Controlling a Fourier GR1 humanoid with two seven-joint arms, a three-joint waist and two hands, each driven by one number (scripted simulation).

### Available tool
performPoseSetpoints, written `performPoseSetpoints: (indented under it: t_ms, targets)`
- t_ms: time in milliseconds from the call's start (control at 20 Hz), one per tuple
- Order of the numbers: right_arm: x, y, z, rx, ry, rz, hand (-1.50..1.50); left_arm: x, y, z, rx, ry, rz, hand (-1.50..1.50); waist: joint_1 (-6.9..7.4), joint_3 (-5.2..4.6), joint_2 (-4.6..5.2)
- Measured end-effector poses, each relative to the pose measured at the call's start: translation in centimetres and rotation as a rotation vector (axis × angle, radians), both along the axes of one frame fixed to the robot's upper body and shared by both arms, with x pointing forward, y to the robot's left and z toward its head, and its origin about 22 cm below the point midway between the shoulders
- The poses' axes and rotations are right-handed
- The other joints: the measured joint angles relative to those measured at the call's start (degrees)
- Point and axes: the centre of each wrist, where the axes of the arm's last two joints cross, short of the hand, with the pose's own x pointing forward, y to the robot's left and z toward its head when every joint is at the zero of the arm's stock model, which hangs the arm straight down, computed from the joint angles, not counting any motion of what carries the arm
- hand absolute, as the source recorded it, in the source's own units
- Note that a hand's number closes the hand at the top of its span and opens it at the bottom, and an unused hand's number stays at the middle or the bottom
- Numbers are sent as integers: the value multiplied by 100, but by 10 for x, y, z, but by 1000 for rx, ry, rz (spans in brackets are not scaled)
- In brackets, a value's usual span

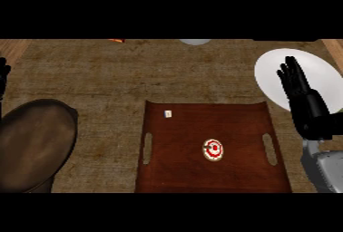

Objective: Pick the cupcake from the tray and place it in the plate

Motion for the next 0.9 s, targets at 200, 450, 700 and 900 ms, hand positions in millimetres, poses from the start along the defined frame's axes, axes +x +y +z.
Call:
performPoseSetpoints:
  t_ms: [200, 450, 700, 900]
  targets:
    - [9, -2, 28, -8, -58, 16, 150, -9, -15, -43, -127, 177, -10, 0, -73, 8, -15]
    - [10, -34, 51, -228, -105, -131, -150, -29, -45, -105, -351, 450, -58, 0, -240, -43, 5]
    - [-13, -33, 26, -177, -168, -311, -150, -35, -69, -133, -475, 558, -123, 0, -227, 2, -27]
    - [-41, -36, 21, -174, -196, -307, -150, -34, -75, -139, -500, 560, -146, 0, -166, 27, -48]
